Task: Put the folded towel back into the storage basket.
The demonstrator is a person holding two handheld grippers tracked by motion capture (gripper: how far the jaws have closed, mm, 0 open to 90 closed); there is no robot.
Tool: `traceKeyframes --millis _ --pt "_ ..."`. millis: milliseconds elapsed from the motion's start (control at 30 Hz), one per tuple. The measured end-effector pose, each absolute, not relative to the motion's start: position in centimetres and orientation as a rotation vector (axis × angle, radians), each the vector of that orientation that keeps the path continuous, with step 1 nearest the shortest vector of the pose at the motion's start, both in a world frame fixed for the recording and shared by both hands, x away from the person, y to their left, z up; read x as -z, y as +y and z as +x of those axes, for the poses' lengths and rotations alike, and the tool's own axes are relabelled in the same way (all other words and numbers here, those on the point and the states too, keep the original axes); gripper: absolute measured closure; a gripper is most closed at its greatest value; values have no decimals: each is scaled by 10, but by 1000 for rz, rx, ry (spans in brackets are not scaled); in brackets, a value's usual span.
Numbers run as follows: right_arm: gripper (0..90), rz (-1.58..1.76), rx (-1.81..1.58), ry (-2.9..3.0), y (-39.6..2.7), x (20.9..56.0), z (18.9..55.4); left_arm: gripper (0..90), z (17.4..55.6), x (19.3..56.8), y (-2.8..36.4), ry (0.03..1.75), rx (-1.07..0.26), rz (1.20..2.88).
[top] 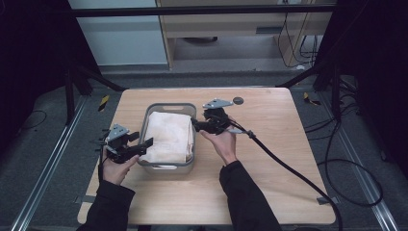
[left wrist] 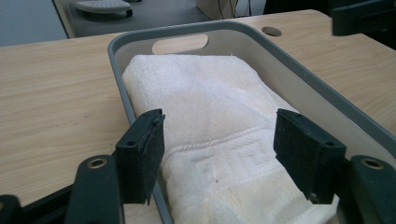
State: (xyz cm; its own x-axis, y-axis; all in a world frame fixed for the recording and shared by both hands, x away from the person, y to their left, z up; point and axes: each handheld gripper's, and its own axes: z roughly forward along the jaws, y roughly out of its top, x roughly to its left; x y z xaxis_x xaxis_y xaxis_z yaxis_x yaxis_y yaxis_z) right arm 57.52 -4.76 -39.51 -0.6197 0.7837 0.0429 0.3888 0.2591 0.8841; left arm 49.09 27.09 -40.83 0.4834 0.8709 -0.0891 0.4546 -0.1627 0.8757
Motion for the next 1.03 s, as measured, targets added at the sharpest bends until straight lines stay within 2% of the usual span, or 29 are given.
traceKeyframes --millis 133,400,1033 --pt "235 1077 -1352 2113 -72 391 565 300 485 407 275 1114 -548 1775" --pt "159 1096 -1330 2083 -132 396 534 263 475 411 279 1101 -573 1782" --pt "126 1192 -1282 1997 -246 437 471 255 453 427 311 1140 -647 1685"
